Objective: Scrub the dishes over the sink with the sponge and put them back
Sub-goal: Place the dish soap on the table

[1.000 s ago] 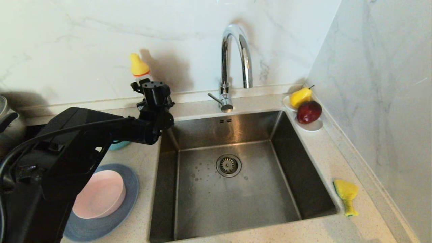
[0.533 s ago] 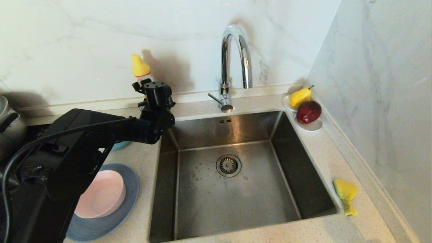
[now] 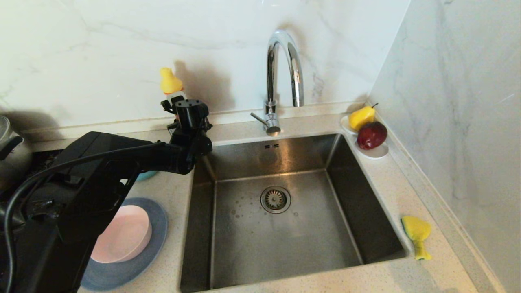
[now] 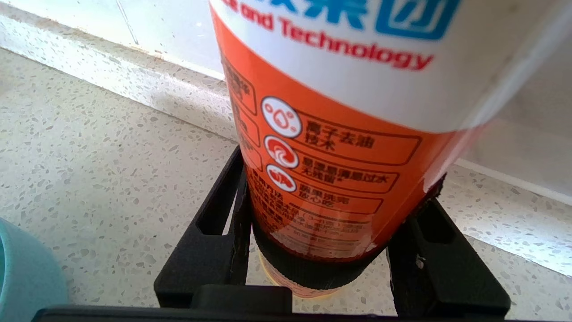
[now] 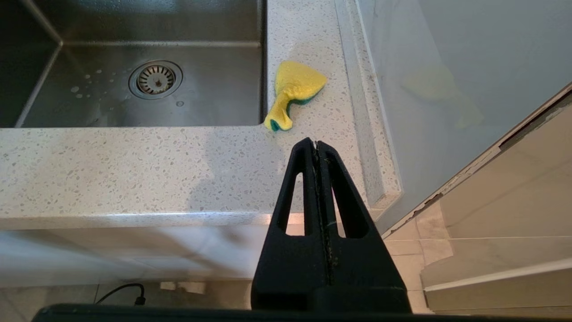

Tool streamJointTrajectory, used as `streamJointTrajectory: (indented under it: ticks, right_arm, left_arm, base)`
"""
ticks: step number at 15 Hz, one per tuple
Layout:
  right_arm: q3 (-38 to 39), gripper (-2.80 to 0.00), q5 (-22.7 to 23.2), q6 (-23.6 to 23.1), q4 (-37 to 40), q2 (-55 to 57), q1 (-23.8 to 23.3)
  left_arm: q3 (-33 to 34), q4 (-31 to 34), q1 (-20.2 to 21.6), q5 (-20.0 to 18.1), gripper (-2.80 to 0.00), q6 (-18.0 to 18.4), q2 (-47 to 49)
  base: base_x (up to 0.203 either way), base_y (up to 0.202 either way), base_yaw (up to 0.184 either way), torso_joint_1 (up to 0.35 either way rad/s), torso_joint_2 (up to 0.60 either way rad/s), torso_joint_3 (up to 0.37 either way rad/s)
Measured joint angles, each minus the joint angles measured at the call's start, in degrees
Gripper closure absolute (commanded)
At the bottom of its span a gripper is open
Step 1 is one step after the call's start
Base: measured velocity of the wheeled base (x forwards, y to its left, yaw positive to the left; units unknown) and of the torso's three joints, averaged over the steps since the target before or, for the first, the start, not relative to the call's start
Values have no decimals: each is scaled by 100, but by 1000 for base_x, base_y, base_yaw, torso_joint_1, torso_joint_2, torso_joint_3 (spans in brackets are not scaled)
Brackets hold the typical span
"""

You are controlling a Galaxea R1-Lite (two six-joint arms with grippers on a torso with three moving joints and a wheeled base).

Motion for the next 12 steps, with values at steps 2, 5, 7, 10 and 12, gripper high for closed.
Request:
streamJointTrajectory:
  ticks: [2, 5, 7, 10, 12]
  right_arm:
    - [0, 0, 2, 2, 2, 0, 0]
    - [0, 0, 1, 0, 0, 0, 0]
    - [0, 0, -1, 2, 0, 0, 0]
    - [0, 0, 1, -2, 2, 0, 0]
    - [0, 0, 4, 4, 2, 0, 0]
  left_arm:
    - [2, -5, 2, 5, 0, -8, 0]
    - [2, 15, 2, 5, 0, -1, -46]
    - [2, 87, 5, 3, 0, 0, -132]
    - [41, 142, -3, 11, 0, 6, -276]
    - [50, 264, -11, 24, 0, 6, -323]
  base:
    - [0, 0, 0, 0, 0, 0]
    - [0, 0, 0, 0, 0, 0]
    - [0, 0, 0, 0, 0, 0]
    - [0, 0, 0, 0, 0, 0]
    - [0, 0, 0, 0, 0, 0]
